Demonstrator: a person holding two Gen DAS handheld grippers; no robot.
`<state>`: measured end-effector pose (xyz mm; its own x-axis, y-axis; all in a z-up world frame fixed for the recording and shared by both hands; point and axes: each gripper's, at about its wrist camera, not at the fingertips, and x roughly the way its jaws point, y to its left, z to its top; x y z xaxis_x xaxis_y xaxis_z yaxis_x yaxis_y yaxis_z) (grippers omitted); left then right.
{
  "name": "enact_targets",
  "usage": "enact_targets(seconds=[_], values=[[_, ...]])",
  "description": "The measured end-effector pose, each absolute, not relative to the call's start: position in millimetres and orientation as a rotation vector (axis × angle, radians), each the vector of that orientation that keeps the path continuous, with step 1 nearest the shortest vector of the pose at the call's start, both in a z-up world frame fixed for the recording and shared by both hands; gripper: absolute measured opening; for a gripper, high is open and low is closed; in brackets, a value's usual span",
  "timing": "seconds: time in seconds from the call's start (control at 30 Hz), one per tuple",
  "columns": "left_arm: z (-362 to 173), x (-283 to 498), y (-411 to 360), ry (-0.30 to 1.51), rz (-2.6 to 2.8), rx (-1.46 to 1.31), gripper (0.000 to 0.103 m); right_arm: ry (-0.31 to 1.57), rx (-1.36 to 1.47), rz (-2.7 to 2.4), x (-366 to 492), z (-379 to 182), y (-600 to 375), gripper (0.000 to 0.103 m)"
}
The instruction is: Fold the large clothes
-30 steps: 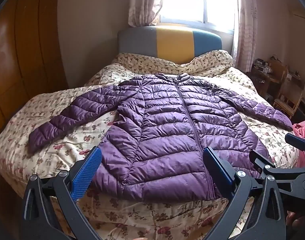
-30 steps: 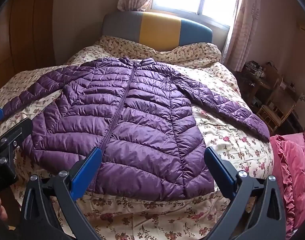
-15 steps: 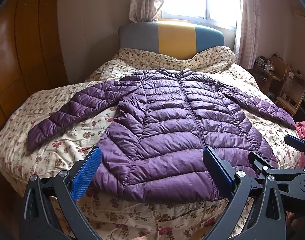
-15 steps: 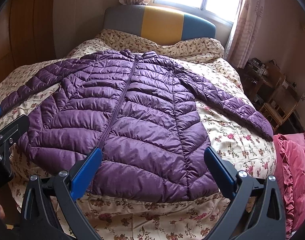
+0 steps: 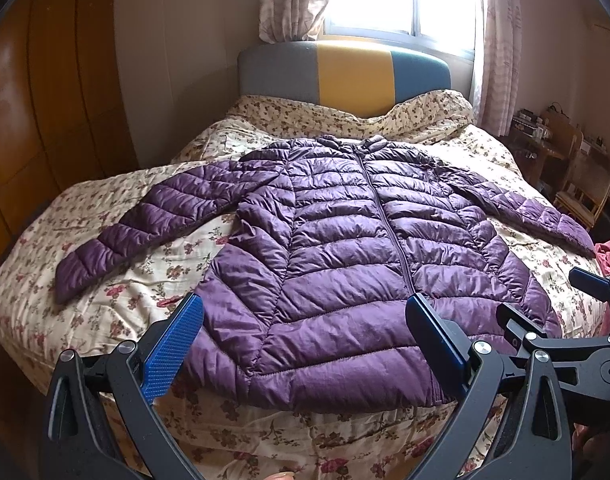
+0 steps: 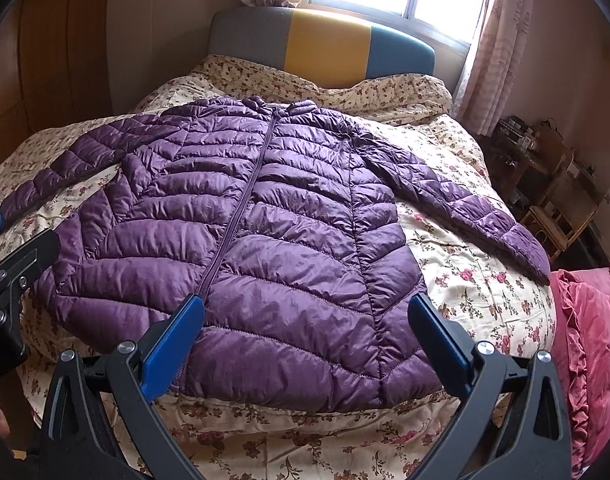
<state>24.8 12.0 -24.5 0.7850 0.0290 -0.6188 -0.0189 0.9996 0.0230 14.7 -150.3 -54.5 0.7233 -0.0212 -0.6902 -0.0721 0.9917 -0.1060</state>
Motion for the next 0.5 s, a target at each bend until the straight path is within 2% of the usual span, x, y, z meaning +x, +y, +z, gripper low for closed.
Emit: enact_targets(seconds=[0.5], values=[[-22.4, 25.8, 14.1, 0.667, 0.037, 0.015, 0.1, 0.752, -0.117, 0.022, 14.2, -51.8, -152.8, 0.101]])
